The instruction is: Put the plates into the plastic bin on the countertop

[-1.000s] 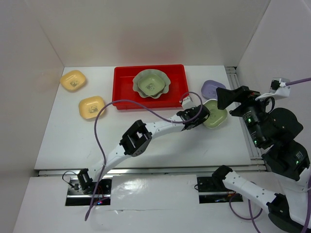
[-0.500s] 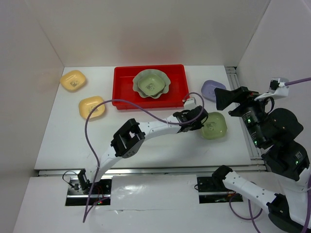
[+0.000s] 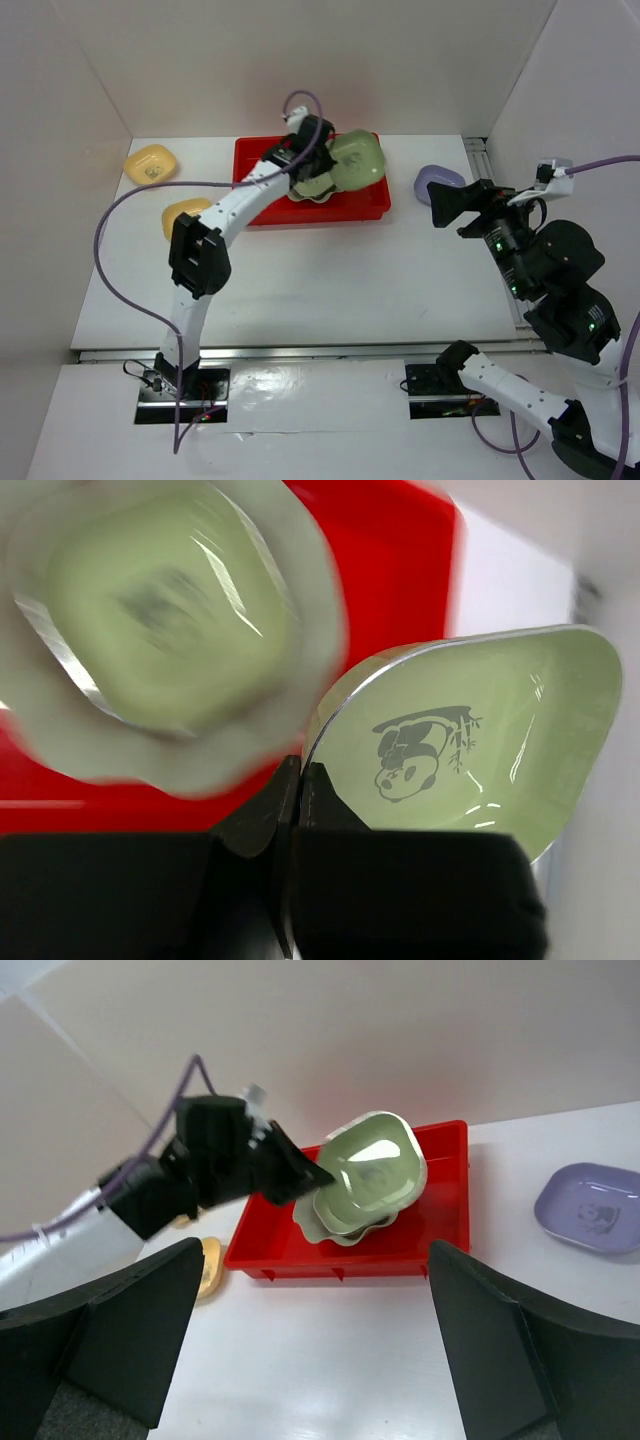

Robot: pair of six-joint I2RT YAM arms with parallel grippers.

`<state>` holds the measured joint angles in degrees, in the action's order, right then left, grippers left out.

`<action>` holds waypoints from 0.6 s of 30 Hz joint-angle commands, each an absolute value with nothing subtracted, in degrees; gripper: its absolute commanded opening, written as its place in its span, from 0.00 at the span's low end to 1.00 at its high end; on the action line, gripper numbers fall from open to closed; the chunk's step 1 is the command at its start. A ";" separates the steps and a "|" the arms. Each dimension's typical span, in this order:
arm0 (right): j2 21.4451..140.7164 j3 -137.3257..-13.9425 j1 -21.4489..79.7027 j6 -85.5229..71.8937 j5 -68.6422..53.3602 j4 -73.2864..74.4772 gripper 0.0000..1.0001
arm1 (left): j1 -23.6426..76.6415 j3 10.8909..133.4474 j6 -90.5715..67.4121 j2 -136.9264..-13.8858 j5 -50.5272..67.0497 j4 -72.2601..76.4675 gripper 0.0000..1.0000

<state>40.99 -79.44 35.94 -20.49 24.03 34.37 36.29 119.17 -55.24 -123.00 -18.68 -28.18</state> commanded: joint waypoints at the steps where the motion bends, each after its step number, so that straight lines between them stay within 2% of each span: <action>1: 41.57 -77.62 35.51 -20.48 22.41 28.48 1.00 | 30.16 125.30 -47.12 -122.51 -19.60 -33.20 0.00; 7: 42.62 -74.28 35.51 -20.48 21.71 25.85 1.00 | 21.90 126.48 -47.72 -126.82 -17.23 -36.12 0.00; 18: 44.38 -72.51 35.51 -21.53 21.71 24.17 1.00 | 21.18 117.69 -60.46 -125.77 -16.79 -39.02 0.00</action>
